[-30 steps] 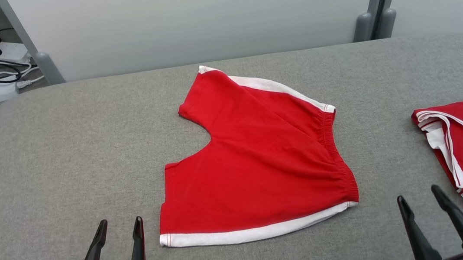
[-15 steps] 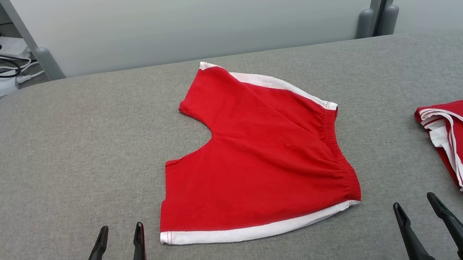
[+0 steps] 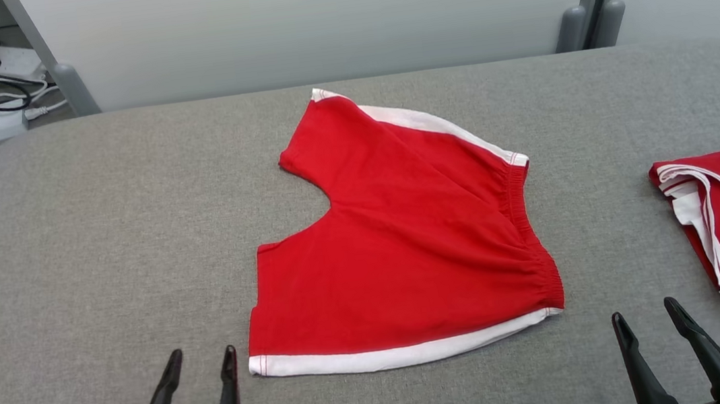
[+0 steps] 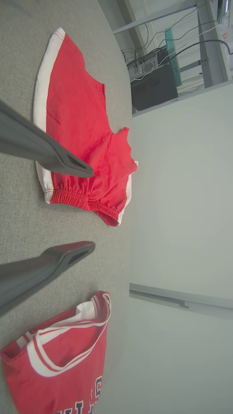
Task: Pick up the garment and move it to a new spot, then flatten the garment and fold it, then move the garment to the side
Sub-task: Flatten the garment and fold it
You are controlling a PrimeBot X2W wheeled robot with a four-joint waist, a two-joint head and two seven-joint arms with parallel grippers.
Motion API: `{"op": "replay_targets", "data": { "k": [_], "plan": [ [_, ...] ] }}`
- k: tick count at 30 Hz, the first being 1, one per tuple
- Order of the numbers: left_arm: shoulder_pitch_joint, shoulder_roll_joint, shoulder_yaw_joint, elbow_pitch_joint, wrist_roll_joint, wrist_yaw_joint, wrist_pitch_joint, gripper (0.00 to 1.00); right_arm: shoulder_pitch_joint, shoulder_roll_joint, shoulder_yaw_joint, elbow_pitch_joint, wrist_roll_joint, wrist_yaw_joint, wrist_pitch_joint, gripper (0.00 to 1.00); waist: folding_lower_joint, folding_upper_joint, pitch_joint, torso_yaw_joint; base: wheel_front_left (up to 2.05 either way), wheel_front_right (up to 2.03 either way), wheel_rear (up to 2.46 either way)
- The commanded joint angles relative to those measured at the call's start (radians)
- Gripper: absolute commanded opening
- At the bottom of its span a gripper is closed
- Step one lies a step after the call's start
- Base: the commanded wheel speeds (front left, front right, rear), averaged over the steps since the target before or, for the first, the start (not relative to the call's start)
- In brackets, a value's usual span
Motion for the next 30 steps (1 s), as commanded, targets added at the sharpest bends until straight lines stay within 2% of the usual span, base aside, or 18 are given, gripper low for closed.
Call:
{"op": "replay_targets", "data": {
  "k": [1, 8, 12, 20, 30],
  "plan": [
    [-0.068, 0.013, 0.027, -0.017, 0.0, -0.019, -0.009, 1.0, -0.049, -0.018, 0.025, -0.019, 0.015, 0.0, -0.012, 1.0, 0.0, 0.0, 0.015, -0.001, 0.0, 0.0, 0.0],
    [-0.163, -0.028, -0.029, 0.081, -0.022, -0.102, 0.002, 1.0, -0.195, -0.089, 0.106, 0.113, 0.052, 0.0, -0.012, 1.0, 0.0, 0.0, 0.137, -0.005, 0.0, 0.0, 0.0],
    [-0.199, -0.049, -0.044, 0.137, -0.035, -0.136, 0.001, 1.0, -0.242, -0.108, 0.138, 0.167, 0.062, 0.0, -0.012, 1.0, 0.0, 0.0, 0.183, 0.001, 0.0, 0.0, 0.0],
    [-0.229, -0.07, -0.048, 0.219, -0.051, -0.166, -0.003, 1.0, -0.273, -0.119, 0.193, 0.214, 0.084, 0.0, -0.012, 1.0, 0.0, 0.0, 0.228, 0.009, 0.0, 0.0, 0.0],
    [-0.239, -0.079, -0.06, 0.283, -0.067, -0.203, -0.003, 1.0, -0.308, -0.126, 0.243, 0.28, 0.104, 0.0, -0.012, 1.0, 0.0, 0.0, 0.234, 0.019, 0.0, 0.0, 0.0]
  ]
}}
